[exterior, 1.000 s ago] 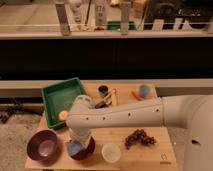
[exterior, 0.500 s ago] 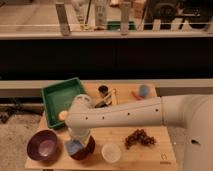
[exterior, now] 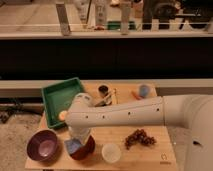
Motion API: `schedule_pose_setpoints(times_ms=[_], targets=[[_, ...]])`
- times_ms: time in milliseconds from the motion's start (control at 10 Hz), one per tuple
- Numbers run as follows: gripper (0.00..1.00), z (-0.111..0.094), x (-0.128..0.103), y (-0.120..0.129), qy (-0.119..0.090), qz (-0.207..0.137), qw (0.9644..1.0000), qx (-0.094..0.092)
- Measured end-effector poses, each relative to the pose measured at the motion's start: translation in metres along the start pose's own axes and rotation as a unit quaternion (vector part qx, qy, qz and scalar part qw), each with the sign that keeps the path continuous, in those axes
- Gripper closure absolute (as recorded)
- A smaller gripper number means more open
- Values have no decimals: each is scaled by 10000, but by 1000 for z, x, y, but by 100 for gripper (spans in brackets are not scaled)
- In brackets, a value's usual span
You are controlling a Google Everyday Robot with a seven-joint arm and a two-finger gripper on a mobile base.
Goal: Place sponge in red bowl
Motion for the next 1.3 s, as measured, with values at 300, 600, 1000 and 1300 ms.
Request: schedule_pose_setpoints(times_ms=[300, 600, 1000, 1300], targets=[[20, -13, 5, 8, 16, 41, 10000, 13], [20, -22, 8, 10, -4, 62, 10000, 78], [20, -23, 10, 9, -148, -5, 9999, 62], [20, -23, 10, 8, -210, -48, 9998, 39]])
